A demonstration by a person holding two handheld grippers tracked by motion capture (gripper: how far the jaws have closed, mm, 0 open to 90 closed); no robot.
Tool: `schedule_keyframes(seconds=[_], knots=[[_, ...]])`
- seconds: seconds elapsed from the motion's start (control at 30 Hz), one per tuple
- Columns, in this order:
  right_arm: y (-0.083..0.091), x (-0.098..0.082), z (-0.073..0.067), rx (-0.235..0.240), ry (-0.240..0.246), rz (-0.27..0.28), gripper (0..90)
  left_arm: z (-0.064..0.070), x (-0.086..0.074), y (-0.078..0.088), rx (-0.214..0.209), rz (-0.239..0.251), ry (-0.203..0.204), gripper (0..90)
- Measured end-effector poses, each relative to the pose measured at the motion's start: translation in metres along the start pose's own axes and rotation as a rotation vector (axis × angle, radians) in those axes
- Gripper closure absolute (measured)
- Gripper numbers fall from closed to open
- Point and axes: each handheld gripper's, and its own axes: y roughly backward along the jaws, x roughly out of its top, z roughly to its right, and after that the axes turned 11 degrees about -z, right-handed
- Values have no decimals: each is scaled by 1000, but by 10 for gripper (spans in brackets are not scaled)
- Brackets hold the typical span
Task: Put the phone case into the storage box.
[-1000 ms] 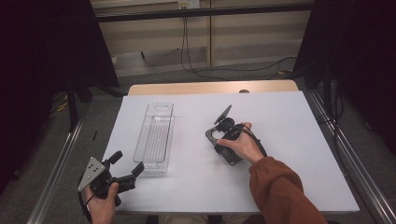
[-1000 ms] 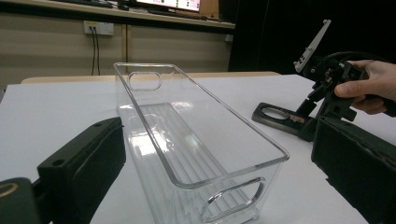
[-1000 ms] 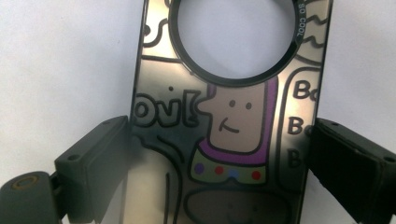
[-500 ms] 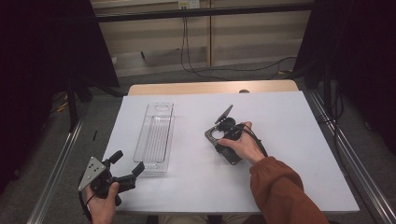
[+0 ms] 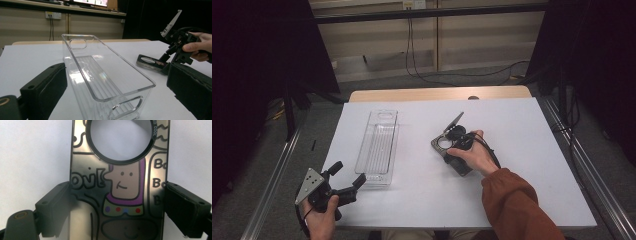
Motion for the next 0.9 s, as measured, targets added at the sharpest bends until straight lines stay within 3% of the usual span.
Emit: schedule_keyframes(seconds=[0.1,0.5,0.63,0.9], knots=[[4,-1,0,0,4,1,121,0,0,0,1,-1,0,32],[12,-8,1,43,11,103,121,0,0,0,-6,-1,0,32],[12,-11,2,44,21,110,122,0,0,0,-5,3,-2,32],[17,-21,5,48,16,180,122,0,0,0,-4,3,0,32]])
